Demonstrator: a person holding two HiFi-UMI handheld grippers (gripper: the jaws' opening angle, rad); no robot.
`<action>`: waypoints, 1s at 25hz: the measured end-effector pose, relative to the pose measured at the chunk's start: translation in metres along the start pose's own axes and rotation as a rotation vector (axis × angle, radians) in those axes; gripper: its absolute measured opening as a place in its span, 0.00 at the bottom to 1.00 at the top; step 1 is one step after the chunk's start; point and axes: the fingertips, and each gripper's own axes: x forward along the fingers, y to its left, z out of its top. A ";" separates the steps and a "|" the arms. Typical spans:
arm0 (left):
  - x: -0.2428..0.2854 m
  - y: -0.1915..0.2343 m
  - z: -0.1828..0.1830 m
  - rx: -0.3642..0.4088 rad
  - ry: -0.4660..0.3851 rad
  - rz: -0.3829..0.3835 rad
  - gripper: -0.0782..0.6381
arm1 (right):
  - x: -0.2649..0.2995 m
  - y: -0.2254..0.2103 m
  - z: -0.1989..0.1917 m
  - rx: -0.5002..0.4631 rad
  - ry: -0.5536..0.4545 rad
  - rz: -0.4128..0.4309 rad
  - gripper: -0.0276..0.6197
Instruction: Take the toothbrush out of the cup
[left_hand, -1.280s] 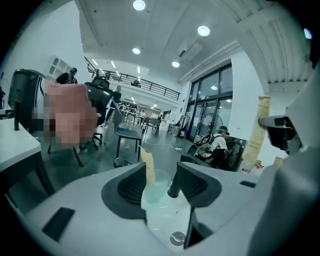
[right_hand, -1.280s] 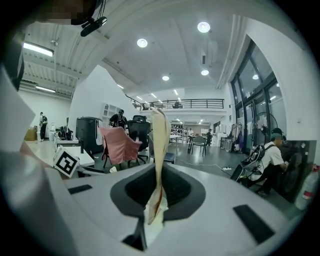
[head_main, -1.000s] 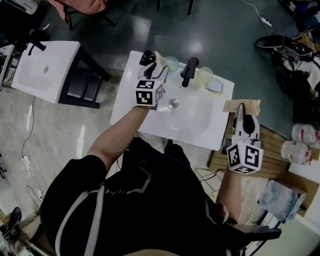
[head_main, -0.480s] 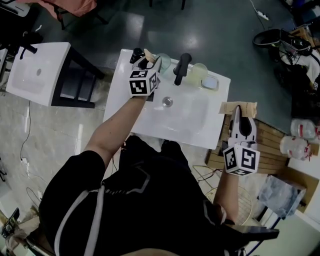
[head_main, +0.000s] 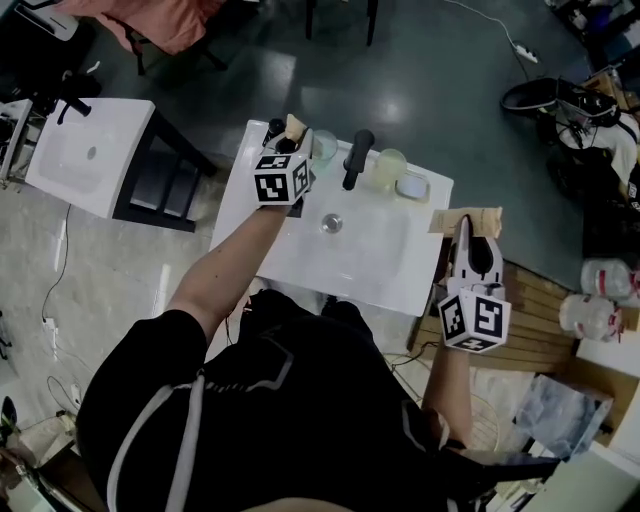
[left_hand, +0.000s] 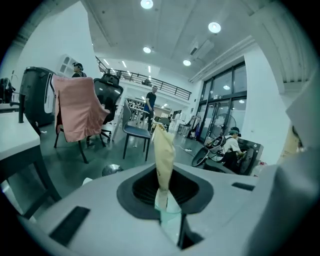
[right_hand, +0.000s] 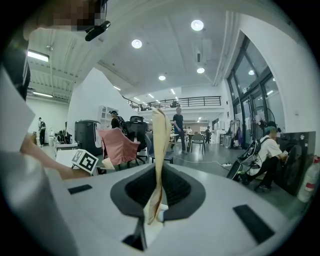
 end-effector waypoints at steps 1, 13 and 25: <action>-0.004 -0.002 0.007 0.008 -0.010 -0.004 0.16 | 0.002 0.000 0.003 0.005 -0.008 0.007 0.09; -0.091 -0.047 0.112 0.116 -0.185 -0.084 0.16 | 0.015 -0.012 0.057 0.043 -0.116 0.051 0.09; -0.180 -0.057 0.165 0.178 -0.256 -0.127 0.16 | 0.030 0.003 0.093 0.039 -0.159 0.076 0.09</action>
